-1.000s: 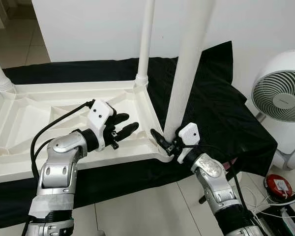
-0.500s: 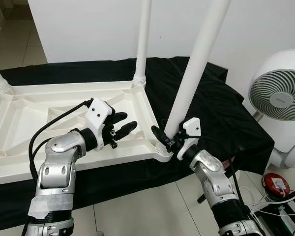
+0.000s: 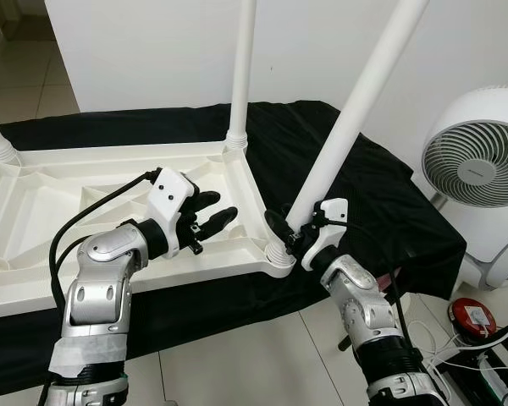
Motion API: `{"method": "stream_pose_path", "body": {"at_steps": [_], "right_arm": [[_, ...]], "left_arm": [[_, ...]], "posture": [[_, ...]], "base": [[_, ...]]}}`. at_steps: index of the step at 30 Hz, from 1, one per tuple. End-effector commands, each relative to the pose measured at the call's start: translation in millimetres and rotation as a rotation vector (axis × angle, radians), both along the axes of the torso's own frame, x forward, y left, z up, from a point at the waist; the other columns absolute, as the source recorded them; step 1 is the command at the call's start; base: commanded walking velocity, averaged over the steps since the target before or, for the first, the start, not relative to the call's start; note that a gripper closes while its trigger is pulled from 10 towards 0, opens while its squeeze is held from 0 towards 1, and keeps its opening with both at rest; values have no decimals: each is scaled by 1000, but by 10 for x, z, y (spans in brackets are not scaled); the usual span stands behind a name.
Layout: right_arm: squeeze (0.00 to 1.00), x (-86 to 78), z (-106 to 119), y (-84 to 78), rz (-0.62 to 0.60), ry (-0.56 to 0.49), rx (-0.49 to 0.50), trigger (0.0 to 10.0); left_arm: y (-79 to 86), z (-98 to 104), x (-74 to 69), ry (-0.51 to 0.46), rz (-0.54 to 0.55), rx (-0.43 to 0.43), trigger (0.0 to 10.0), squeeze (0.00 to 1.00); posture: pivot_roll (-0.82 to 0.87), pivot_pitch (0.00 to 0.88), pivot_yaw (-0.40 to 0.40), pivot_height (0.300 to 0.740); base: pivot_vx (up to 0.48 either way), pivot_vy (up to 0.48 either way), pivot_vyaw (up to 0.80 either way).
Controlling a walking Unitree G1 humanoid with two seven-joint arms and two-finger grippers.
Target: Building children table
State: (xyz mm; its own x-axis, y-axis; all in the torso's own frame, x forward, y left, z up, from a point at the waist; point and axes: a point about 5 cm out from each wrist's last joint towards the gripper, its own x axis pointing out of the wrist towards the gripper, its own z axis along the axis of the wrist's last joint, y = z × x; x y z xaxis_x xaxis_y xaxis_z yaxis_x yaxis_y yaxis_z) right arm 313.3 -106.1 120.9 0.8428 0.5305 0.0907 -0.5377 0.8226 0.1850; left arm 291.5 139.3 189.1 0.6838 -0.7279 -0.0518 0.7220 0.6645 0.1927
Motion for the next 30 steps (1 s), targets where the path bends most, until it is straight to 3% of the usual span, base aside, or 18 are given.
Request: {"method": "stream_pose_path", "body": {"at_steps": [1, 3, 5, 6, 7, 8, 14, 18, 21, 22, 24, 25, 28, 30], "right_arm": [[0, -68, -196, -9, 4, 68, -55, 10000], [0, -95, 64, 4, 64, -34, -1, 10000], [0, -100, 141, -3, 78, -53, 14, 10000], [0, -105, 228, -16, 94, -76, 25, 10000], [0, -105, 228, -16, 94, -76, 25, 10000], [0, -113, 339, -40, 118, -106, 31, 10000], [0, -93, 652, -168, 190, -179, 39, 10000], [0, -59, 693, -234, 215, -191, 7, 10000], [0, -48, 707, -292, 260, -199, -62, 10000], [0, -55, 718, -334, 295, -190, -109, 10000], [0, -55, 718, -334, 295, -190, -109, 10000], [0, -57, 714, -354, 314, -184, -131, 10000], [0, -33, 705, -434, 354, -170, -223, 10000], [0, -23, 706, -449, 356, -167, -237, 10000]], "left_arm": [[56, 35, 73, -45, 223, -20, 10000, 0], [2, 40, 55, -46, 180, -38, 10000, 0], [-16, 44, 50, -45, 164, -50, 10000, 0], [-32, 53, 52, -41, 155, -62, 10000, 427], [-32, 53, 52, -41, 155, -62, 10000, 427], [-53, 60, 47, -32, 129, -77, 10000, 1000], [-209, 162, 13, -22, -70, -110, 10000, 1000], [-282, 273, 22, -38, -162, -119, 10000, 1000], [-349, 453, 27, -55, -251, -169, 10000, 1000], [-393, 592, 27, -52, -317, -222, 10000, 1000], [-393, 592, 27, -52, -317, -222, 10000, 1000], [-417, 655, 14, -51, -360, -237, 10000, 0], [-511, 816, -47, -58, -489, -250, 10000, 0], [-534, 845, -53, -56, -507, -254, 10000, 0]], "posture": [[34, 43, -56, 740], [30, 39, -59, 740], [30, 39, -59, 740], [26, 36, -63, 740], [26, 36, -63, 740], [26, 36, -63, 740], [5, 19, -73, 740], [3, 11, -76, 740], [0, 1, -78, 740], [-1, 0, -77, 740], [-1, 0, -77, 740], [-5, 0, -76, 740], [-9, 0, -74, 740], [-10, 0, -72, 740]], "base": [[0, 0, 0], [0, 0, 0], [0, 0, 0], [0, 0, 0], [0, 0, 0], [0, 0, 0], [0, 0, 0], [0, 0, 0], [0, 0, 0], [0, 0, 0], [0, 0, 0], [0, 0, 0], [0, 0, 0], [0, 0, 0]]}}
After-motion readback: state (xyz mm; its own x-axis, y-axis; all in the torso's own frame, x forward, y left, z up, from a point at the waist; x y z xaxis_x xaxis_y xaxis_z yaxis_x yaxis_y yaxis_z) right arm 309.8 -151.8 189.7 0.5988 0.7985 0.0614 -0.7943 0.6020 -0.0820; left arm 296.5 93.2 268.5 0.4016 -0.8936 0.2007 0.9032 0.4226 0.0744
